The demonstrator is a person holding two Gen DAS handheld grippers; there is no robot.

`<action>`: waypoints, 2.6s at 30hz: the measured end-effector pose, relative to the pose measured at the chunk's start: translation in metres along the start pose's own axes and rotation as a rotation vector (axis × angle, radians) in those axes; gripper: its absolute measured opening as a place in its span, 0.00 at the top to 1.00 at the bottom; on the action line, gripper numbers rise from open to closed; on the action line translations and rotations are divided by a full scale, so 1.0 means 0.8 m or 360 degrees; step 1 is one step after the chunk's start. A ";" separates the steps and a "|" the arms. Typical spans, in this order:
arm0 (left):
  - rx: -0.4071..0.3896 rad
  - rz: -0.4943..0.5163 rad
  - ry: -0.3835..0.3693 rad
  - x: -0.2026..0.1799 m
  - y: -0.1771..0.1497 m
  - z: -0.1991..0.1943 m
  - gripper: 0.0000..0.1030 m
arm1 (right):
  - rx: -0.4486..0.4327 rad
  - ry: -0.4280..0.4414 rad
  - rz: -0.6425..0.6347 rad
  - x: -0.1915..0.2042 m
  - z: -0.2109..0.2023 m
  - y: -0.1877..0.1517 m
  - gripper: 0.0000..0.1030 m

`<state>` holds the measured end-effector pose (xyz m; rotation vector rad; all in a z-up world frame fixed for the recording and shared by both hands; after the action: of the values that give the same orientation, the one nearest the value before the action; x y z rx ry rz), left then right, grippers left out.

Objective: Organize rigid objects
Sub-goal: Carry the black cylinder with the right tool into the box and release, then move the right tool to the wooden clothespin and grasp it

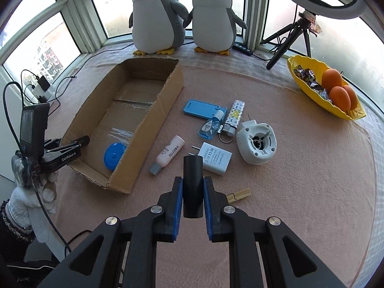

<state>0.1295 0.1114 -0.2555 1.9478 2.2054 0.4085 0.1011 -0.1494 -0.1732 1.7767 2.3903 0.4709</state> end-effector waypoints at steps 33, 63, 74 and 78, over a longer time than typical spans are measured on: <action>-0.0005 0.0017 -0.0034 0.000 0.004 0.001 0.61 | -0.0026 0.0132 -0.0139 0.122 0.071 0.098 0.70; -0.0016 0.0033 -0.0040 -0.001 0.006 0.000 0.61 | -0.0062 -0.0029 0.0416 -0.055 0.005 -0.013 0.50; -0.0016 0.0032 -0.0043 -0.003 0.007 0.000 0.61 | 0.0072 0.0015 0.0635 -0.096 0.050 -0.047 0.50; -0.0016 0.0031 -0.0045 -0.003 0.007 0.001 0.61 | 0.0106 0.0037 0.0666 -0.098 0.063 -0.048 0.50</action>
<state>0.1352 0.1099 -0.2542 1.9594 2.1647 0.3915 0.1040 -0.2253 -0.2398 2.3215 2.0637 0.4584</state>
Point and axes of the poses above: each gripper's, at about its wrist camera, not at the fingertips, and z roughly the way its jaws point, x to its left, y to its top, the point moved 8 cm from there along z, roughly the way its jaws point, and after that the axes turned 9 degrees about x, right-handed, at the moved point
